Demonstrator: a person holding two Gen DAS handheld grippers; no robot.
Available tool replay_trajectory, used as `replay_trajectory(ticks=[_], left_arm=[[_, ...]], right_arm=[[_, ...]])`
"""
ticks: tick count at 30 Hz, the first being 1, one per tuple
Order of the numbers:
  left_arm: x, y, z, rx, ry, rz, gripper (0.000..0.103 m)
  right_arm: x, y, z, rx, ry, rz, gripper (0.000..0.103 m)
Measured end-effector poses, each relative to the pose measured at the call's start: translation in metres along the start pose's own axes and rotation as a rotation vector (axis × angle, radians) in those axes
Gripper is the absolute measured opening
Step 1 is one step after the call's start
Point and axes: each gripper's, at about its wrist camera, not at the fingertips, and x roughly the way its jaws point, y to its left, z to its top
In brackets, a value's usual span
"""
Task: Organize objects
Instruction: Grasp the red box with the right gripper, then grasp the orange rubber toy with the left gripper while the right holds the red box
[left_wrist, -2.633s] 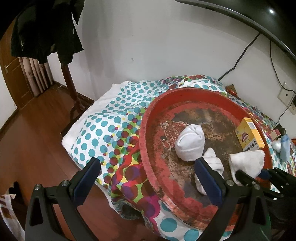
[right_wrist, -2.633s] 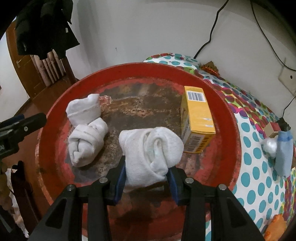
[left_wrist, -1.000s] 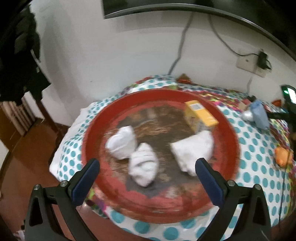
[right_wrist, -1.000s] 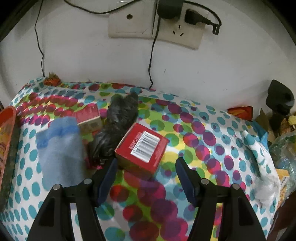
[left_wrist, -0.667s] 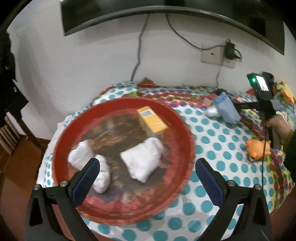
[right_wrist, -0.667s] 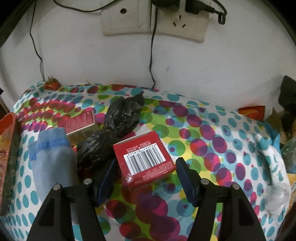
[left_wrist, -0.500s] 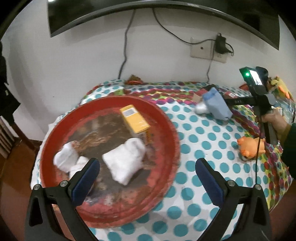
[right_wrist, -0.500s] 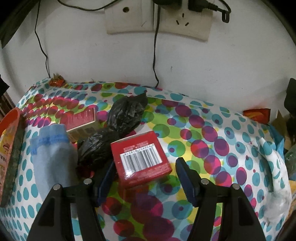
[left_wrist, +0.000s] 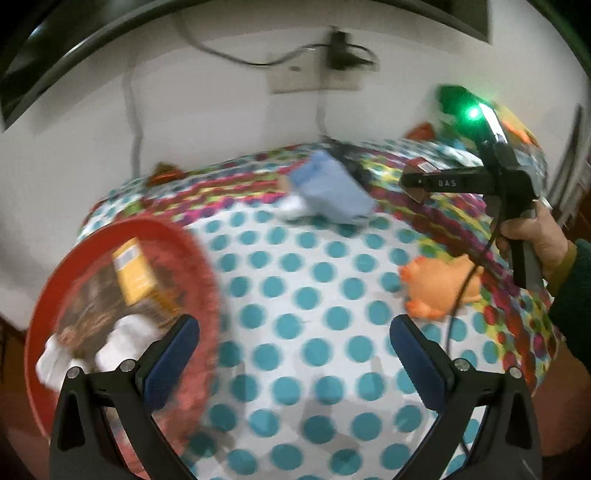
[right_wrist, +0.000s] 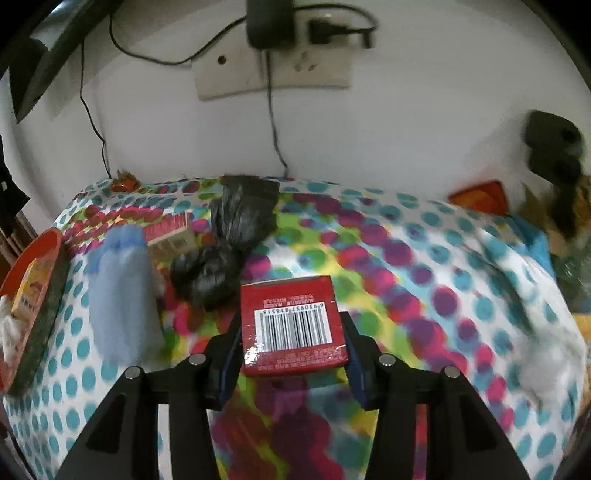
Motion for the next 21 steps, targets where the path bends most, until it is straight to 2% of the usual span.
replay_trajectory(ticks=[3,5,9,14,21], left_arm=[[0.007,-0.019,0.003,0.074,0.008,-0.046,0.103],[0.013,-0.031,0.005,0.109,0.023,-0.051,0.103],[0.021,-0.046,0.006,0.098,0.066,-0.118,0.103],[0.018,-0.065,-0.001,0.091,0.068,-0.174,0.103],[0.016,-0.103,-0.006,0.228,0.069,-0.197,0.103]], right_arm=[[-0.021,-0.008,-0.020,0.005,-0.010,0.004,0.048],[-0.033,-0.012,-0.032,0.003,-0.018,0.007,0.048],[-0.052,-0.022,-0.050,0.038,-0.026,0.041,0.048],[-0.062,-0.022,-0.047,0.085,-0.067,0.068,0.048],[-0.087,-0.021,-0.051,0.106,-0.109,0.101,0.048]])
